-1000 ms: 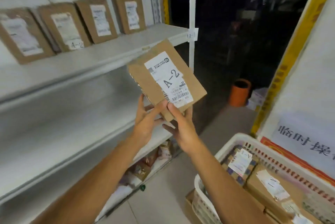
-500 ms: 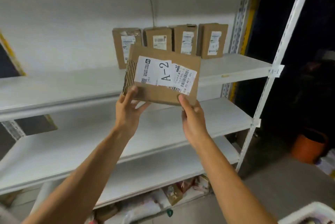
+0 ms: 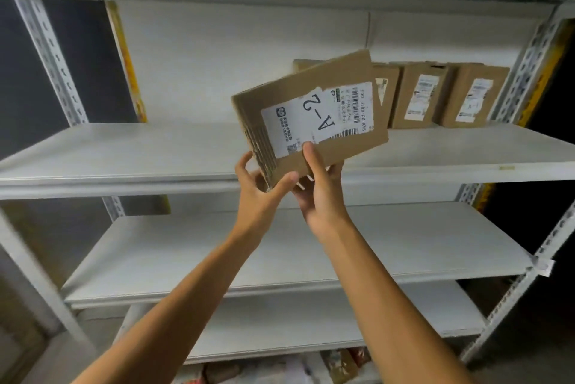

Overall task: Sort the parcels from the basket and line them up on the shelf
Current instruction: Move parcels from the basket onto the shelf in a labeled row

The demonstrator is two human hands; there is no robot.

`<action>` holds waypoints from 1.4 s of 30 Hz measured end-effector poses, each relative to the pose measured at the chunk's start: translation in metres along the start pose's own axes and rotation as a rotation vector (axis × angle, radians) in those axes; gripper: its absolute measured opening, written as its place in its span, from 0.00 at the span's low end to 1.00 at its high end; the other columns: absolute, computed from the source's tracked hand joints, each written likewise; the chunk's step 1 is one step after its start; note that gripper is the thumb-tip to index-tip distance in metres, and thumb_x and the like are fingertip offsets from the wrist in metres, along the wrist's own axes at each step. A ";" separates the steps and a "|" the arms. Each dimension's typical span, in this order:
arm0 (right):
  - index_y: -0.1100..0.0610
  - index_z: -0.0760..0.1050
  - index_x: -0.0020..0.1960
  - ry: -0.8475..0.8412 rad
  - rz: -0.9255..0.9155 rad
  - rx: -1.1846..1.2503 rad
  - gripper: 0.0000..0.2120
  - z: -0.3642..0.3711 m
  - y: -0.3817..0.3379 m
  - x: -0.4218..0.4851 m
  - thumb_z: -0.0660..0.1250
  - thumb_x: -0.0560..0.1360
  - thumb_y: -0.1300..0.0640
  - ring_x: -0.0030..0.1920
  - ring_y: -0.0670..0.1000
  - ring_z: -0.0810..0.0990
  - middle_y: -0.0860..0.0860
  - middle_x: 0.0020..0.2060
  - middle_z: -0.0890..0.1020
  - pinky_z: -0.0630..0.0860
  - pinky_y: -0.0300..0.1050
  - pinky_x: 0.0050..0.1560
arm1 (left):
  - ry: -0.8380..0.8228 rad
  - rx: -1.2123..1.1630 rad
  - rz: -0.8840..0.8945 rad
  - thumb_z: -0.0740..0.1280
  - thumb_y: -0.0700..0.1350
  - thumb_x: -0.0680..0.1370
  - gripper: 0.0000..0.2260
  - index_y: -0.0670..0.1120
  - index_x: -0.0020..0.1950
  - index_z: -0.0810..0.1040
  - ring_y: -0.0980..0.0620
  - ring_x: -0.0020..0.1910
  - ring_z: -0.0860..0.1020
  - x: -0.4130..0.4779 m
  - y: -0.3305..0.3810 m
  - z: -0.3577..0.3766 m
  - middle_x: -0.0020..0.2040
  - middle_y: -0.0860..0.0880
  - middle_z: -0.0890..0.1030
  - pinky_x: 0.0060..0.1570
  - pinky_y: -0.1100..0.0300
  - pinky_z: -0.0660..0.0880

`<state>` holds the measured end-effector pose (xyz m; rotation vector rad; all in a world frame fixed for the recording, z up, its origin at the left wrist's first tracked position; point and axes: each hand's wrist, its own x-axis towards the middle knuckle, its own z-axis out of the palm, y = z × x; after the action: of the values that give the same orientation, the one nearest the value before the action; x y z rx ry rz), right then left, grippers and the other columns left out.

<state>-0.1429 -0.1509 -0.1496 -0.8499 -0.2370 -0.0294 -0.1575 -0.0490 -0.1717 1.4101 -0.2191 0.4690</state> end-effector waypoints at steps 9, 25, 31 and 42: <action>0.38 0.63 0.70 0.023 -0.017 -0.067 0.36 0.034 0.028 0.048 0.75 0.67 0.52 0.60 0.58 0.80 0.54 0.61 0.80 0.81 0.60 0.51 | 0.031 0.032 0.074 0.74 0.50 0.64 0.42 0.48 0.73 0.55 0.53 0.54 0.81 0.043 0.004 -0.067 0.61 0.44 0.77 0.46 0.63 0.78; 0.41 0.62 0.75 -0.083 -0.230 -0.644 0.41 0.028 0.059 0.209 0.76 0.67 0.43 0.58 0.48 0.80 0.48 0.64 0.78 0.80 0.46 0.55 | 0.215 0.576 0.161 0.78 0.58 0.65 0.32 0.60 0.64 0.67 0.54 0.51 0.79 0.200 -0.025 -0.110 0.54 0.52 0.78 0.49 0.53 0.80; 0.49 0.67 0.73 -0.018 -0.297 -0.814 0.28 0.005 0.065 0.268 0.72 0.75 0.56 0.47 0.33 0.75 0.38 0.52 0.75 0.70 0.21 0.41 | 0.098 0.596 0.020 0.75 0.51 0.70 0.32 0.48 0.70 0.65 0.55 0.45 0.79 0.263 -0.055 -0.091 0.55 0.48 0.77 0.43 0.59 0.78; 0.59 0.77 0.58 0.152 -0.257 -1.246 0.14 0.010 0.083 0.340 0.71 0.75 0.56 0.53 0.55 0.82 0.54 0.53 0.83 0.79 0.51 0.55 | 0.073 0.582 -0.068 0.72 0.42 0.73 0.22 0.44 0.63 0.67 0.49 0.48 0.79 0.340 -0.088 -0.095 0.55 0.46 0.78 0.47 0.53 0.79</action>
<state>0.1962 -0.0654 -0.1307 -2.0393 -0.1667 -0.5233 0.1713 0.0984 -0.1232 1.9559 0.0319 0.5524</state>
